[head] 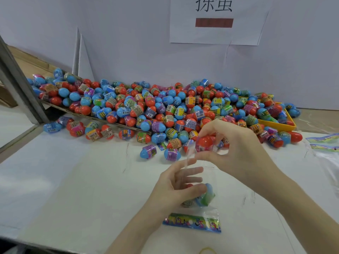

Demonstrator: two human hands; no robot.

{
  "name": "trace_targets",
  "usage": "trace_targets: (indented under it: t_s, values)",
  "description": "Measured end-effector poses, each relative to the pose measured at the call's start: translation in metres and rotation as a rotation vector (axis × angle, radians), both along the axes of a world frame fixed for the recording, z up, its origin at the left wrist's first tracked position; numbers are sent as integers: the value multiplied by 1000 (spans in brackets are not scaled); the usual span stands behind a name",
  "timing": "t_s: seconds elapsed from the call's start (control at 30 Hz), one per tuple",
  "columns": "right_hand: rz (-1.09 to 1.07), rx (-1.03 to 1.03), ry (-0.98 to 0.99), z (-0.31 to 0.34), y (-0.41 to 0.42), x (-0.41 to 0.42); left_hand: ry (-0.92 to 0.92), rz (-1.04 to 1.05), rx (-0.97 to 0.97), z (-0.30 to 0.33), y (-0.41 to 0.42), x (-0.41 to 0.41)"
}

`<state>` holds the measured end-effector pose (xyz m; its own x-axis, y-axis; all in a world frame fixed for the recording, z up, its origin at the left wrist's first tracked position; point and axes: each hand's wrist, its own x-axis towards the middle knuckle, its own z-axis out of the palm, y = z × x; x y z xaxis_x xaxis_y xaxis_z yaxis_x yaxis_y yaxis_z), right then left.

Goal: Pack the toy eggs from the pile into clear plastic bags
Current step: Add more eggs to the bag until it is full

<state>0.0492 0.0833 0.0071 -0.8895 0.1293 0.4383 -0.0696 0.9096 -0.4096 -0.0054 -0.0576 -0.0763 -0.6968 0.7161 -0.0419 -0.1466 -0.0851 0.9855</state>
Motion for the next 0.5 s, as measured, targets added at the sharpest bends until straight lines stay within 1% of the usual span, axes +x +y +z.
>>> trace_targets:
  t_s: [0.1,0.17,0.37,0.5]
  values:
    - [4,16,-152,0,-2,-4,44,7,7,0,3,2]
    - [18,-13,-253,-1,-1,-8,61,15,8,-1,4,3]
    - [80,-103,-370,-5,3,-15,112,14,19,1,4,3]
    - [91,-180,-372,-9,4,-13,117,42,15,1,4,4]
